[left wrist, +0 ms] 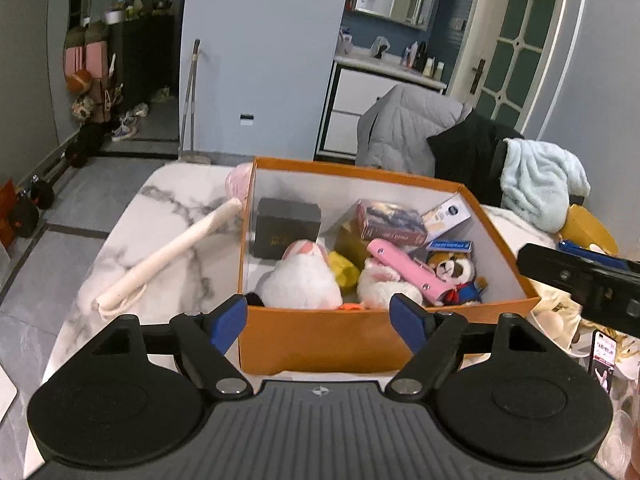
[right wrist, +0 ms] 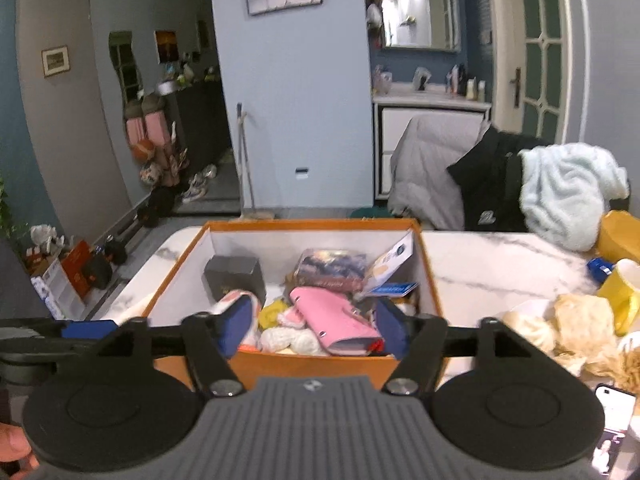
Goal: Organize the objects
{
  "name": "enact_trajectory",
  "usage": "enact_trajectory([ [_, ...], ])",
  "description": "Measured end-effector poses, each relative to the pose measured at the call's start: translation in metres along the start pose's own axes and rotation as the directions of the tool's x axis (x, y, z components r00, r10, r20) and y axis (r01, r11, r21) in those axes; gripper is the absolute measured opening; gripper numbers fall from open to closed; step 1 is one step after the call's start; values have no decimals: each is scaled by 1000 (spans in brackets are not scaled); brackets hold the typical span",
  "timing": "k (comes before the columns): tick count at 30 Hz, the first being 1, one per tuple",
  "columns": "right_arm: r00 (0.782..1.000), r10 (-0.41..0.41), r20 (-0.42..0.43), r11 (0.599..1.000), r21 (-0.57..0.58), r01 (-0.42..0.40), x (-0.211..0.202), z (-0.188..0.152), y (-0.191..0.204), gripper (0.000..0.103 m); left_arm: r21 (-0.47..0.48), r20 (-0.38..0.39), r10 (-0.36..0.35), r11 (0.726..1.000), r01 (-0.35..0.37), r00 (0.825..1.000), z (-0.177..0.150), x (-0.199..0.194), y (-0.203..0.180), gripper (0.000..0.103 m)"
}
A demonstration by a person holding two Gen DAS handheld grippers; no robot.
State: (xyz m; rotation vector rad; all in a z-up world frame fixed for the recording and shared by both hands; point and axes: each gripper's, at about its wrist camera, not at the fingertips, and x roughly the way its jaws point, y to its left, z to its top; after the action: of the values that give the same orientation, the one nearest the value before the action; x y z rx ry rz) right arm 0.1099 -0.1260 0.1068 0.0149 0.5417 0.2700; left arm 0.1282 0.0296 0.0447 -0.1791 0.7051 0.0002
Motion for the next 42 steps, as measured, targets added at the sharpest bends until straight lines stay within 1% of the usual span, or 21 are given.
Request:
enact_trajectory([
  [1,1000,-9,20,1000,0,9,-5,0,-1,84,7,14,-4,1000,4,1000,0,-3,-1,94],
  [4,995,-48,82,999,-10,49,-16,-1,0,94,38,52,-17,999,15,998,-1,-9,-7,95],
  [6,989,-86,122,995,-29,90,-18,-4,6,99,60,67,-27,998,23,997,-1,-10,-11,95],
  [8,985,-101,138,993,-41,107,-19,-7,11,99,77,76,-27,997,22,997,-3,-9,-14,95],
  [11,986,-118,121,993,-5,119,-22,-9,18,101,87,86,-10,996,2,996,-5,-8,-17,95],
  [14,986,-110,125,994,11,110,-32,-8,23,102,111,77,17,994,-25,997,-6,-4,-19,95],
  [16,989,-97,111,995,15,96,-36,-7,25,102,117,62,17,993,-24,998,-7,-3,-19,95],
  [18,990,-102,97,994,59,96,-37,-8,22,102,114,57,10,993,-17,998,-8,-4,-17,95],
  [21,992,-121,42,987,110,115,-32,-10,17,102,123,61,16,992,-23,998,-7,-8,-18,95],
  [24,989,-150,18,985,91,147,-28,-13,17,102,129,74,20,991,-30,997,-5,-13,-18,95],
  [28,986,-169,1,984,56,169,-24,-17,18,102,124,76,15,992,-24,997,-4,-16,-14,95],
  [35,985,-169,13,985,13,169,-19,-22,20,102,122,62,3,993,-11,998,-6,-13,-14,98],
  [42,990,-138,23,990,43,137,-10,-25,13,102,125,60,9,992,-16,998,-9,-10,-14,98],
])
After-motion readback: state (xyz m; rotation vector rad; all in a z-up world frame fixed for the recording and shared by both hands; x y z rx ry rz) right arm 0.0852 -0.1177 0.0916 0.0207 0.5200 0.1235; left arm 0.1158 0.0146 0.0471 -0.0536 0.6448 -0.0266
